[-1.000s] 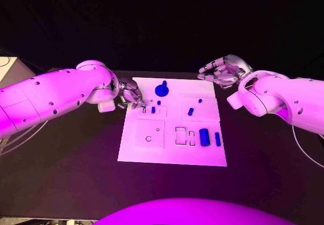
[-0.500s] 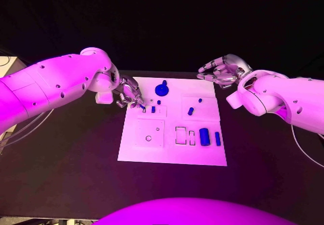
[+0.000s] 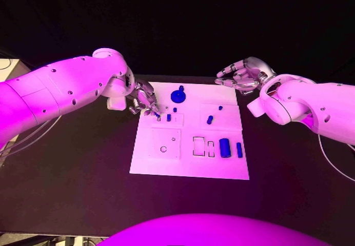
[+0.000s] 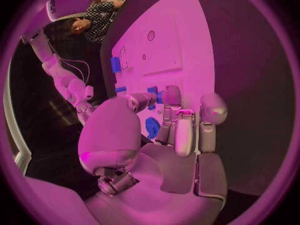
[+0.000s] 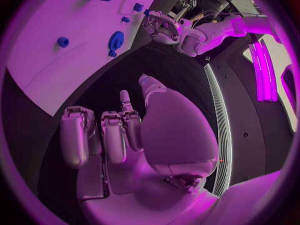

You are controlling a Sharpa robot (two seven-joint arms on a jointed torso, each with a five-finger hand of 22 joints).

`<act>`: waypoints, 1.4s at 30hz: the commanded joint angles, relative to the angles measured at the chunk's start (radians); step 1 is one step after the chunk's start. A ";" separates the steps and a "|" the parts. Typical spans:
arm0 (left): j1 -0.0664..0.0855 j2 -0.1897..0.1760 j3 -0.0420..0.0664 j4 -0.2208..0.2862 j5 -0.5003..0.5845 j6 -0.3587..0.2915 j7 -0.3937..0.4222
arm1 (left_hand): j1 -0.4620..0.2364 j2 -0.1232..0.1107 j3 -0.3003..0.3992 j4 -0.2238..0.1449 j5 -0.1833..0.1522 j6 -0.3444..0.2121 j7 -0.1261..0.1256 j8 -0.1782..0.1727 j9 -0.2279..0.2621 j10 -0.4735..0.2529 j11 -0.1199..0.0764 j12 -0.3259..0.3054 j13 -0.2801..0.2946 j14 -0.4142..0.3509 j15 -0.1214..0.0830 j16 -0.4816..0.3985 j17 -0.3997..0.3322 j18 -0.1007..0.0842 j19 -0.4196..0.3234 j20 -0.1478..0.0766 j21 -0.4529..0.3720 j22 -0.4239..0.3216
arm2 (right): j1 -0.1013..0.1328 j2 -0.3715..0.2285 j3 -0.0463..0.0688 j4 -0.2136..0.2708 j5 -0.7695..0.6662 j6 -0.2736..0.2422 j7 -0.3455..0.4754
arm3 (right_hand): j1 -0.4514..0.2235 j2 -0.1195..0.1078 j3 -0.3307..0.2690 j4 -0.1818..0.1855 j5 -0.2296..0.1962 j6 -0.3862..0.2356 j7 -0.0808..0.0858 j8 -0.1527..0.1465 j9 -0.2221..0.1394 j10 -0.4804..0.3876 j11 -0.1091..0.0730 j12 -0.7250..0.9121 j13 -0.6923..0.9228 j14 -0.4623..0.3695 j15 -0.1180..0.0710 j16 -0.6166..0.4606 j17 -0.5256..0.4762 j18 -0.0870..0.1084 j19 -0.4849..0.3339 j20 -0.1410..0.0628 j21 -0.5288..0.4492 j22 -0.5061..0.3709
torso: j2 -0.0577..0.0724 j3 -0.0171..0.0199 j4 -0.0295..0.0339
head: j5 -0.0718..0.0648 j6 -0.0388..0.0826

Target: Assemble the parts on the task board

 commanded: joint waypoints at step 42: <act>-0.021 -0.040 -0.013 0.095 -0.132 -0.128 0.023 | 0.001 0.013 0.208 -0.221 0.002 0.004 0.001 -0.002 -0.001 -0.002 -0.001 0.004 -0.001 0.067 -0.002 0.001 0.181 -0.006 -0.004 0.002 -0.002 0.005 | -0.003 -0.001 0.000 -0.002 -0.007 0.004 0.014 | -0.008 0.002 0.009 -0.001 0.002 -0.006 0.000 0.003 0.001 0.024 0.001 -0.004 0.187 0.082 0.001 -0.008 0.185 0.021 0.037 -0.001 -0.006 0.128 | -0.002 -0.0013 -0.0001 | 0.008 -0.004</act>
